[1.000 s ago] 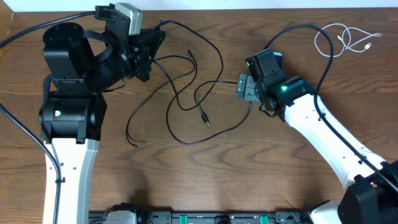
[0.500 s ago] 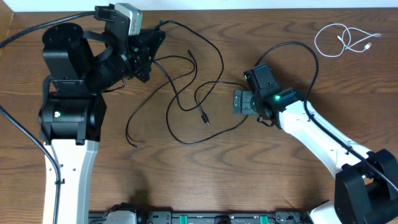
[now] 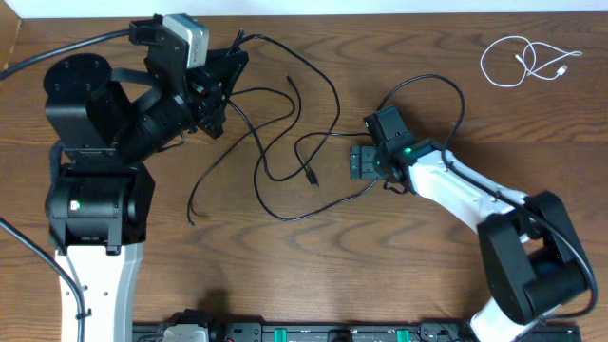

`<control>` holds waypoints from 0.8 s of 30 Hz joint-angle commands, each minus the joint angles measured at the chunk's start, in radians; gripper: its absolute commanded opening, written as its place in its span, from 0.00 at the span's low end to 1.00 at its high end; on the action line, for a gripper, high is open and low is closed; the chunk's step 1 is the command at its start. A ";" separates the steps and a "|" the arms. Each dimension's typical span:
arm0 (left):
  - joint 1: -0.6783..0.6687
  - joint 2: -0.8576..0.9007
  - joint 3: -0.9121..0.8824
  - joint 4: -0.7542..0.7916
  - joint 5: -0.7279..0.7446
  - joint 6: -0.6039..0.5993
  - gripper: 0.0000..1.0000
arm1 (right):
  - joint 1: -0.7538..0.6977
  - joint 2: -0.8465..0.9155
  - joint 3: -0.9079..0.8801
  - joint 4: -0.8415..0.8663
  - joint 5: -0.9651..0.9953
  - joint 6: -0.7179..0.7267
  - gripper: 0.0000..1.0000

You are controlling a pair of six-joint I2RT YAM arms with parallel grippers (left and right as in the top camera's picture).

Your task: Untangle cables

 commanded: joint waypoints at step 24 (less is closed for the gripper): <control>0.005 0.102 0.031 -0.014 -0.037 -0.002 0.44 | -0.065 -0.275 -0.003 0.138 0.010 0.078 0.01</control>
